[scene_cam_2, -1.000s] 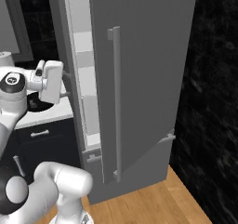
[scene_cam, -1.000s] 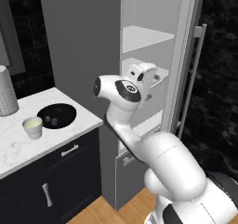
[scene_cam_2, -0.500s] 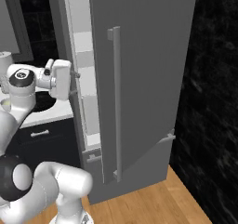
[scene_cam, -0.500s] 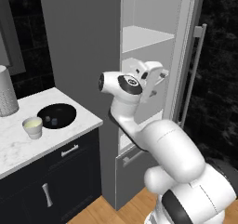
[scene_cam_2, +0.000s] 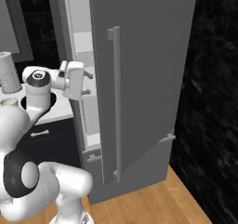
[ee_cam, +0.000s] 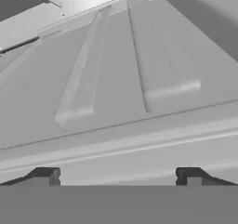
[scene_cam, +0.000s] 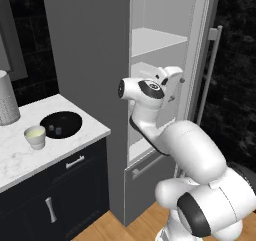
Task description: Grab a lemon wedge from the fridge and one ice cube from the ice bowl, and put them in the glass of lemonade.
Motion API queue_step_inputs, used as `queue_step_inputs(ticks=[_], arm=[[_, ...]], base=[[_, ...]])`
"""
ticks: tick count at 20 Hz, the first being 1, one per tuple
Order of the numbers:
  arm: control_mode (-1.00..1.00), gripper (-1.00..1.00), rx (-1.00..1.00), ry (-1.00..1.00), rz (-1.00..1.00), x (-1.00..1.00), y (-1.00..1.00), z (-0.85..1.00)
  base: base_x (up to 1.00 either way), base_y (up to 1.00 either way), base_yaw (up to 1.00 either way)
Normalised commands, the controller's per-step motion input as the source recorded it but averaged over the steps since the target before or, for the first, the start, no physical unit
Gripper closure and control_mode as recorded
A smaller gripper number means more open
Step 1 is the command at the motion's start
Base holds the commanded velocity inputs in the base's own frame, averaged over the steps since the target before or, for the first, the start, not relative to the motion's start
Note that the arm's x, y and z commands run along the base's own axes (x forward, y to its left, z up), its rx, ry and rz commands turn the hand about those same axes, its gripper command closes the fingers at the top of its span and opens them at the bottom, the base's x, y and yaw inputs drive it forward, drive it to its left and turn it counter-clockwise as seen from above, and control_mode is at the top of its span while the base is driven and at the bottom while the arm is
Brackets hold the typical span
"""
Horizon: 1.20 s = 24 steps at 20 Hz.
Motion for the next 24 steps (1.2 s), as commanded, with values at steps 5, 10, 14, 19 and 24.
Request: queue_step_inputs(ticks=[5, 10, 14, 19, 24], arm=[[-1.0, -1.0, 0.0, 0.0, 0.0, 0.67, 0.0, 0.0], [-1.0, -1.0, 0.0, 0.0, 0.0, 0.18, -0.12, 0.0], [-1.0, -1.0, 0.0, 0.0, -0.01, 0.0, -0.49, 0.0], [-1.0, -1.0, 0.0, 0.0, -0.04, 0.0, -0.68, 0.0], [-1.0, -1.0, 0.0, -0.04, -0.07, -0.16, -0.88, 0.0]], base=[[0.0, 0.0, 0.0], [0.0, 0.0, 0.0], [0.0, 0.0, 0.0], [0.0, 0.0, 0.0], [0.0, 0.0, 0.0]])
